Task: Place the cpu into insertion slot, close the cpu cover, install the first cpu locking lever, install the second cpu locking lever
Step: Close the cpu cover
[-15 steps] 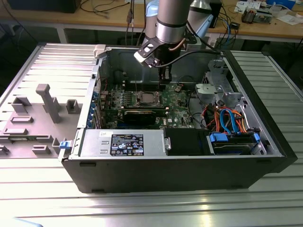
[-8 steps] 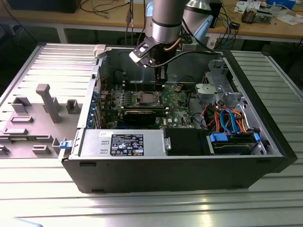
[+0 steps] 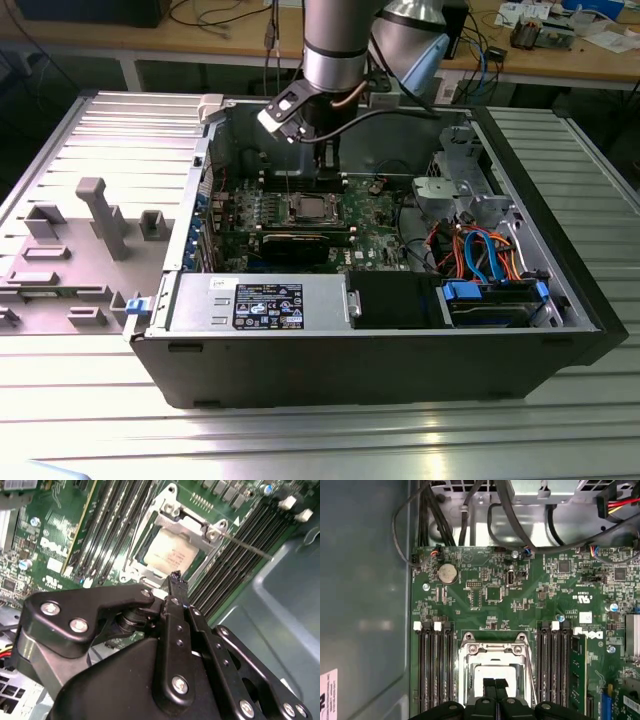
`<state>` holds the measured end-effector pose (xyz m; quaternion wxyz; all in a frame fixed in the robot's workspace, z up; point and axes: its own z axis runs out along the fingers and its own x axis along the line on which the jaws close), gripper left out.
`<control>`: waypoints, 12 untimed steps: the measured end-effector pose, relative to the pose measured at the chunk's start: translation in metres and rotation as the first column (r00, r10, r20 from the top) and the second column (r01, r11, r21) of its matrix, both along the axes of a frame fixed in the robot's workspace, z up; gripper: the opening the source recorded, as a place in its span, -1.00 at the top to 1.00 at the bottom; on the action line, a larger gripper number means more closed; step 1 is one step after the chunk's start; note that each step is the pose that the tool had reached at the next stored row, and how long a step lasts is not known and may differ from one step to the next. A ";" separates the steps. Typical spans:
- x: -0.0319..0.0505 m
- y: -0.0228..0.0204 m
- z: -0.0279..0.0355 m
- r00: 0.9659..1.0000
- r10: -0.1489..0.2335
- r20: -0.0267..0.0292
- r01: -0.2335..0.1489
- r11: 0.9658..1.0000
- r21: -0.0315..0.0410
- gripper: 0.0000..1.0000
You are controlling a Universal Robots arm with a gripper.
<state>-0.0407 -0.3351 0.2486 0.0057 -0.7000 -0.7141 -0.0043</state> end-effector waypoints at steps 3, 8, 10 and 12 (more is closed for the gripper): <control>-0.0006 0.0000 -0.0032 0.999 0.039 0.000 -0.039 0.999 0.001 0.79; -0.0180 0.0000 -0.0060 0.999 0.044 0.001 -0.044 0.999 0.013 0.79; -0.0311 0.0000 -0.0105 0.999 0.044 0.001 -0.044 0.999 0.014 0.79; -0.0350 0.0000 -0.0132 0.999 0.044 0.001 -0.044 0.999 0.014 0.79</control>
